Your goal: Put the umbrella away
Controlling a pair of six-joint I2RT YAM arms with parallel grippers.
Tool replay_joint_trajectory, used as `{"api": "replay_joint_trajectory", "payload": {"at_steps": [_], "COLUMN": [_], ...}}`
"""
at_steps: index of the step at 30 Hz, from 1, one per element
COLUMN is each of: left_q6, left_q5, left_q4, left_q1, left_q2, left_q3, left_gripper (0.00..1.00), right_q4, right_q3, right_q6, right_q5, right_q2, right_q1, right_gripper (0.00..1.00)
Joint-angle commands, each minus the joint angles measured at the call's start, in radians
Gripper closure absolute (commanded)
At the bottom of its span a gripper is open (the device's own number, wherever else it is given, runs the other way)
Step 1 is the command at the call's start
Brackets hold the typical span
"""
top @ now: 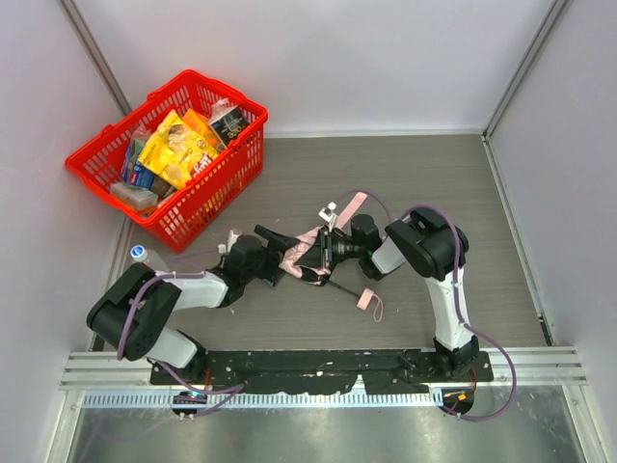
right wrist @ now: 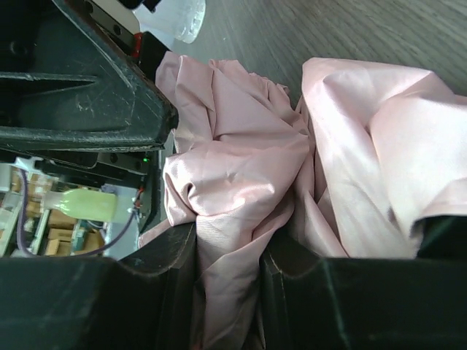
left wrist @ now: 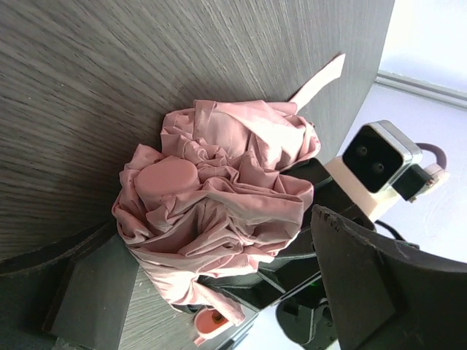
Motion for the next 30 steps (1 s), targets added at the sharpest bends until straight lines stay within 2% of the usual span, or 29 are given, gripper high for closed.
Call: {"api": "replay_joint_trajectory", "payload": {"at_steps": [1,3,8,11,16,17,18,19,21,22,23,24,25,30], "left_q6": [-0.031,-0.033,-0.043,-0.057,-0.057,-0.056,-0.054,-0.053,-0.054,-0.054,-0.054,-0.054,-0.054,-0.077], "left_q5": [-0.111,-0.156,-0.159,-0.115,-0.119,-0.119,-0.118,-0.113,-0.098,-0.093,-0.087,-0.084,-0.086,-0.057], "left_q4": [-0.251,-0.330,-0.330,-0.192,-0.091,-0.079,-0.065,-0.059,-0.057,-0.057,-0.054,-0.052,-0.057,-0.126], "left_q1": [-0.044,-0.066,-0.077,-0.080,-0.084,-0.086,-0.086,-0.084,-0.086,-0.086,-0.087,-0.087,-0.086,-0.086], "left_q2": [0.056,0.060,0.114,0.151,0.152,0.149,0.146,0.146,0.140,0.138,0.135,0.129,0.120,0.097], "left_q3": [0.011,0.037,0.045,-0.016,-0.078,-0.084,-0.090,-0.093,-0.099,-0.104,-0.113,-0.119,-0.127,-0.133], "left_gripper": [0.03,0.05,0.19,0.41,0.62,0.75,0.84,0.87,0.92,0.94,0.96,1.00,1.00,1.00], "right_q4": [0.014,0.002,-0.119,-0.231,-0.543,-0.612,-0.657,-0.739,-0.801,-0.812,-0.835,-0.840,-0.860,-0.997], "right_q3": [-0.018,-0.018,-0.012,-0.004,0.051,0.071,0.085,0.106,0.120,0.119,0.114,0.109,0.102,0.146], "right_q6": [0.127,0.118,0.011,-0.081,-0.312,-0.355,-0.385,-0.432,-0.455,-0.456,-0.453,-0.451,-0.454,-0.549], "right_q5": [-0.068,-0.068,-0.083,-0.085,-0.039,-0.013,0.004,0.044,0.140,0.167,0.232,0.252,0.300,0.417], "right_q2": [0.082,0.076,0.022,-0.029,-0.110,-0.119,-0.131,-0.142,-0.182,-0.219,-0.236,-0.278,-0.297,-0.426], "right_q1": [0.004,0.002,0.007,0.014,0.060,0.077,0.085,0.100,0.116,0.120,0.122,0.122,0.122,0.154], "right_gripper": [0.99,0.99,0.99,0.99,0.99,0.99,0.99,0.99,0.80,0.64,0.56,0.27,0.23,0.20]}}
